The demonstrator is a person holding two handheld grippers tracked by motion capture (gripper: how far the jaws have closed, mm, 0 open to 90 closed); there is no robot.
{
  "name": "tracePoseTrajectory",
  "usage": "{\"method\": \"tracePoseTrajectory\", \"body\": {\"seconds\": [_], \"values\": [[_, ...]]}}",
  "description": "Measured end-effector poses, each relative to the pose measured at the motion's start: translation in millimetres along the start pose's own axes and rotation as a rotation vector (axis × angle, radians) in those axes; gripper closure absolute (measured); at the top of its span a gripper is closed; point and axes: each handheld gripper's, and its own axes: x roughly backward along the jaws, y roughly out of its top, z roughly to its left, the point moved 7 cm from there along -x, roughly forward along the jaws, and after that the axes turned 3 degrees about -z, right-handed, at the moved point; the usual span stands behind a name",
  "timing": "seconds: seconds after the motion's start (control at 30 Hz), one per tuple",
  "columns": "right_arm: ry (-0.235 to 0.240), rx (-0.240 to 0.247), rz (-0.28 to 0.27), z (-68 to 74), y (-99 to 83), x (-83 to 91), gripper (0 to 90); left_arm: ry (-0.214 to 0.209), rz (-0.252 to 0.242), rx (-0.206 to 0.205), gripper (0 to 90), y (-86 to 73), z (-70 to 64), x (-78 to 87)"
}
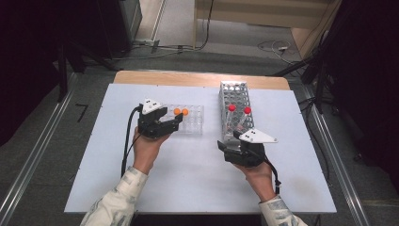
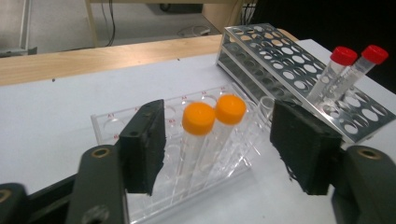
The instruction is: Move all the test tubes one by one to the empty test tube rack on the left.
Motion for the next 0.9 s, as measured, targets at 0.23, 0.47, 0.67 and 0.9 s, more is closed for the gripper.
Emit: {"method": "tracePoseTrajectory", "body": {"seconds": [0.23, 0.47, 0.67, 0.9], "values": [[-0.066, -0.019, -0.017, -19.6, 2.2, 3.2, 27.6, -0.002, 0.005, 0.003, 24.1, -14.9, -1.1, 10.4], [-0.15, -0.078, -0.029, -52.5, 4.4, 3.8, 28.5, 0.007, -0.006, 0.017, 19.8, -15.4, 3.9, 22.2], [-0.217, -0.112, -0.028, -74.0, 11.0, -6.6, 30.9, 0.008, -0.017, 0.027, 19.2, -13.0, 6.4, 29.7], [-0.263, -0.092, -0.016, -83.0, 20.0, -26.2, 39.4, -0.001, -0.013, 0.013, 19.2, -13.5, 4.5, 30.3]]}}
